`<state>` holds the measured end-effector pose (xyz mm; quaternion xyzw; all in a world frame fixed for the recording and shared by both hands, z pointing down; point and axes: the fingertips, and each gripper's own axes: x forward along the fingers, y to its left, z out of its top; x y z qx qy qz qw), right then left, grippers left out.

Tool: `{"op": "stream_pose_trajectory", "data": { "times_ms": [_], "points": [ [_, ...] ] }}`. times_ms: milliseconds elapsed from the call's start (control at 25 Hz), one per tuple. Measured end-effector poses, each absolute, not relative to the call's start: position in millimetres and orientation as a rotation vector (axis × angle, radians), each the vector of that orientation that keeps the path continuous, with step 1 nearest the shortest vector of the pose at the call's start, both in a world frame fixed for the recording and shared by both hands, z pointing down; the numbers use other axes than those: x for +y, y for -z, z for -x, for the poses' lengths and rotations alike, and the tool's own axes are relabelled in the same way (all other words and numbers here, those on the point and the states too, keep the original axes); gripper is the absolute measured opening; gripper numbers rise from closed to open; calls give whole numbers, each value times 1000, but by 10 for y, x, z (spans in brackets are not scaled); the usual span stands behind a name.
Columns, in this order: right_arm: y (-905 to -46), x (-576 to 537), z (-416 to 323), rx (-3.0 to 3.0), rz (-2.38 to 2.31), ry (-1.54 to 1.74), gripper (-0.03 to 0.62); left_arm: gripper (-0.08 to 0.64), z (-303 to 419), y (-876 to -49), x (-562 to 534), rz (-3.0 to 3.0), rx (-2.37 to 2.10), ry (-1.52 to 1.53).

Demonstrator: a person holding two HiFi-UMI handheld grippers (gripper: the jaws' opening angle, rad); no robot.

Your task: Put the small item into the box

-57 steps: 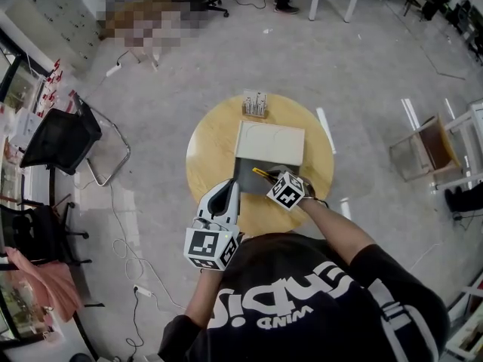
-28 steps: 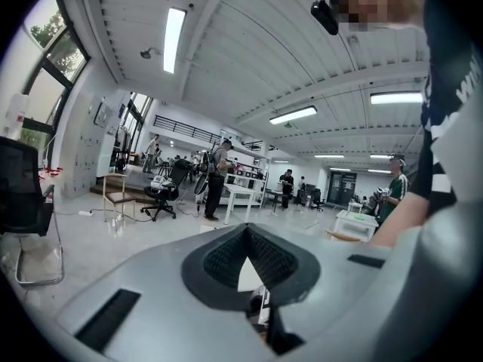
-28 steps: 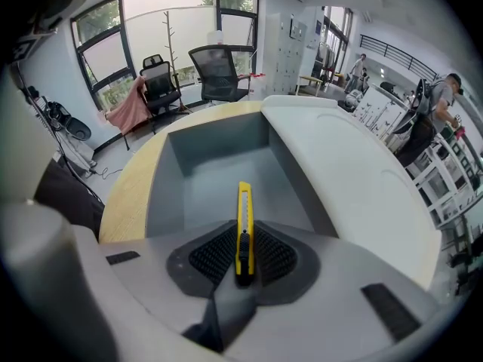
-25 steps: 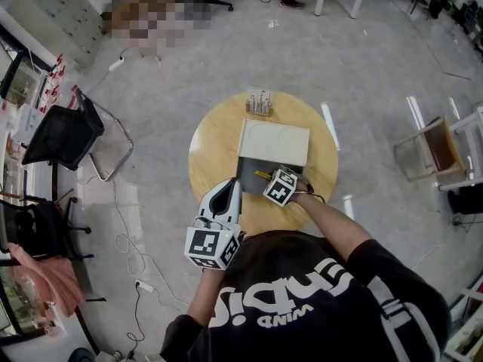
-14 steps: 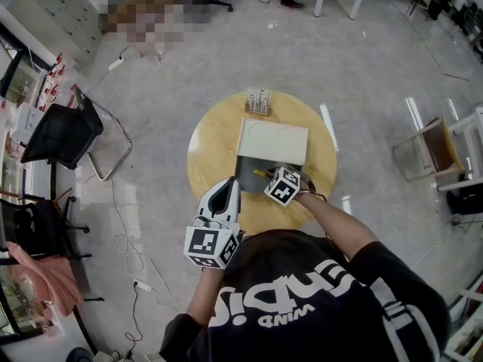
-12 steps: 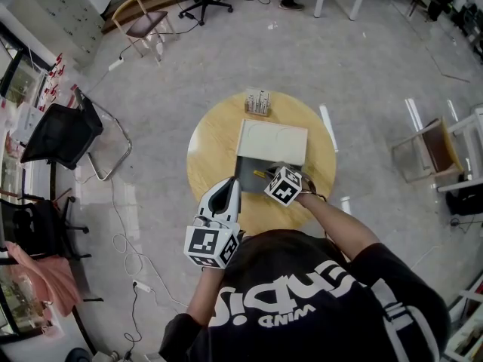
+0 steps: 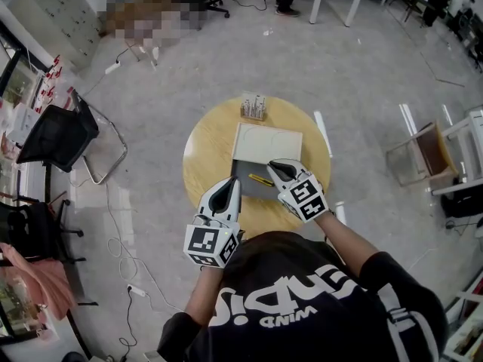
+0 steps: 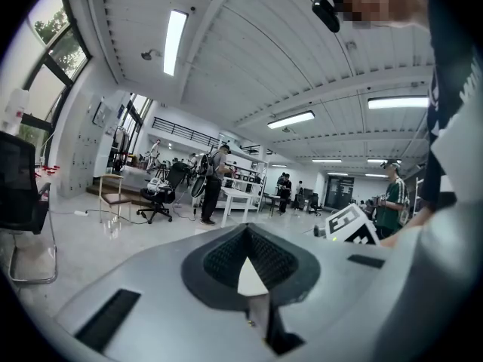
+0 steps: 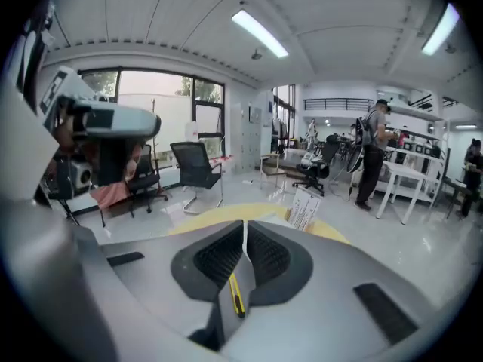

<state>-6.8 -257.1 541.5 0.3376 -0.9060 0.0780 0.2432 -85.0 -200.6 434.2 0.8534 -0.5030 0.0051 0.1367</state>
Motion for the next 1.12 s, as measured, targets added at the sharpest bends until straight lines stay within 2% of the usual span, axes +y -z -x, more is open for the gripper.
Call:
{"op": "stream_pose_trajectory", "data": {
  "times_ms": [360, 1120],
  "points": [
    [-4689, -2247, -510, -2651, -1250, -277, 14, 9, 887, -4348, -1982, -2491, -1464, -14],
    [-4574, -2011, -856, -2689, -1457, -302, 3, 9, 880, -4471, -1845, -2500, -1453, -46]
  ]
}}
